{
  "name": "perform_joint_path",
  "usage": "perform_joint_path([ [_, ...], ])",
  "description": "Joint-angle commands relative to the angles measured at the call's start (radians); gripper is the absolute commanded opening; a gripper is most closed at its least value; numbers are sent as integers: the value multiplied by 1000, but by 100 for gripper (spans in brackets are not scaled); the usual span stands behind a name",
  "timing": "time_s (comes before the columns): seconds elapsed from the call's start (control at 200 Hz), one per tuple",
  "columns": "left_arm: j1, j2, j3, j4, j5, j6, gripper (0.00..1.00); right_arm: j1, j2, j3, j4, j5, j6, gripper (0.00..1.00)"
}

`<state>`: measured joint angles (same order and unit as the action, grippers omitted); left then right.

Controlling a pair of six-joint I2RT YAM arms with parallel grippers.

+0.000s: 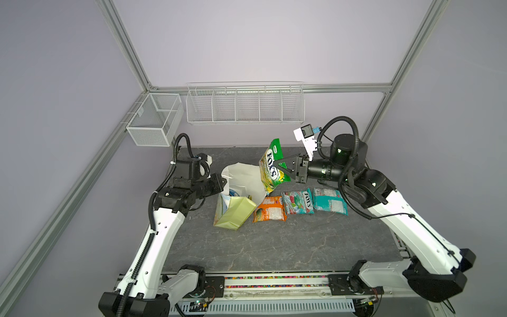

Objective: Place the snacks into the paper bag
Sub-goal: Place the snack in the paper bag.

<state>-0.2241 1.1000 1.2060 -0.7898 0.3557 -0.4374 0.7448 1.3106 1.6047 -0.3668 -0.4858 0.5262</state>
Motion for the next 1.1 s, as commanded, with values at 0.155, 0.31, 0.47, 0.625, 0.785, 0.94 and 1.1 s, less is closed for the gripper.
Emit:
perform_joint_path([
  [0.155,-6,6,0,28,-3,9,0,22,24,24,101,31,18,7],
  [0.31,-6,17,13,18,-7,20,0,22,47,14,122,56,52,7],
  [0.47,-6,33,29,3,-11,36,0,23,67,-6,144,86,90,7],
  [0.625,-6,37,35,4,-12,40,0,22,90,-19,175,101,127,7],
  [0.785,-4,41,40,3,-14,40,0,25,119,-19,195,108,157,7],
  [0.94,-4,47,49,9,-6,35,0,26,139,-24,206,124,174,7],
  [1.1,-3,54,56,14,3,32,0,27,163,-29,218,133,192,7],
])
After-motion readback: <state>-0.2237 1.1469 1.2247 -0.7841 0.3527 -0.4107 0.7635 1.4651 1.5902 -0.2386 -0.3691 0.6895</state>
